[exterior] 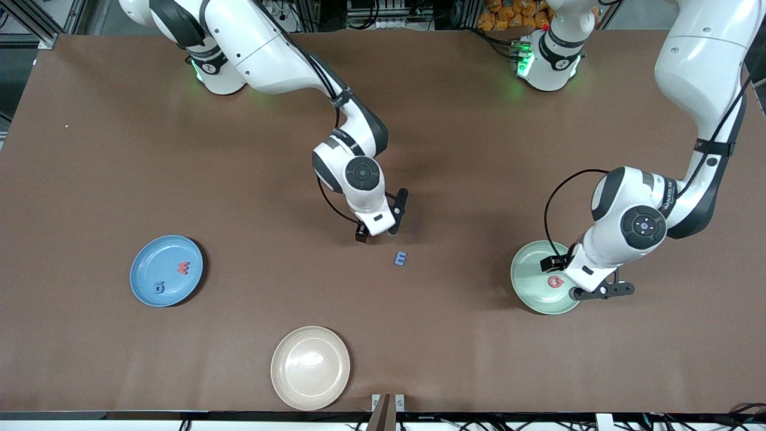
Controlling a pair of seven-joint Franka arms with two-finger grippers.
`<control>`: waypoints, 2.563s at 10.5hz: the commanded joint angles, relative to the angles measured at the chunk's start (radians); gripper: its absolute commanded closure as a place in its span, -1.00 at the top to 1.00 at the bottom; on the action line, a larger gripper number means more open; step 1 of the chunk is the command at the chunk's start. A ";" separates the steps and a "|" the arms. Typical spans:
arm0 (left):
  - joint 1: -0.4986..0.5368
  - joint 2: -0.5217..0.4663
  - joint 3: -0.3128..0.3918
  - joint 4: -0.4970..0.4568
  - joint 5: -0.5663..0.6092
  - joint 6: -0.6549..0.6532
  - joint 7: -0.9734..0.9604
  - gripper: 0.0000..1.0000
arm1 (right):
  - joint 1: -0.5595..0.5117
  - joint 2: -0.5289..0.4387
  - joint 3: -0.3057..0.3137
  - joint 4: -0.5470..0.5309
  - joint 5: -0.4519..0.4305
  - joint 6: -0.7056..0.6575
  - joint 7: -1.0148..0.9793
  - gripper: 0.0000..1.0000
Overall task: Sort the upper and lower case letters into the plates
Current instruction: 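Place blue M on green plate with the left gripper while the right returns, then grasp the yellow c letter with the right gripper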
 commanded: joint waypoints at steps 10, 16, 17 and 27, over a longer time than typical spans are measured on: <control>-0.003 -0.237 -0.076 -0.006 -0.102 -0.181 -0.060 1.00 | 0.005 0.008 -0.010 0.001 -0.008 0.075 0.037 1.00; 0.002 -0.286 -0.076 0.001 -0.120 -0.232 -0.057 1.00 | -0.001 0.018 -0.010 0.001 -0.008 0.090 0.037 1.00; 0.002 -0.292 -0.076 0.001 -0.137 -0.237 -0.057 1.00 | -0.001 0.020 -0.010 0.001 -0.008 0.093 0.037 1.00; -0.001 -0.320 -0.089 0.001 -0.174 -0.258 -0.063 1.00 | -0.006 0.018 -0.010 0.003 -0.007 0.099 0.031 -1.00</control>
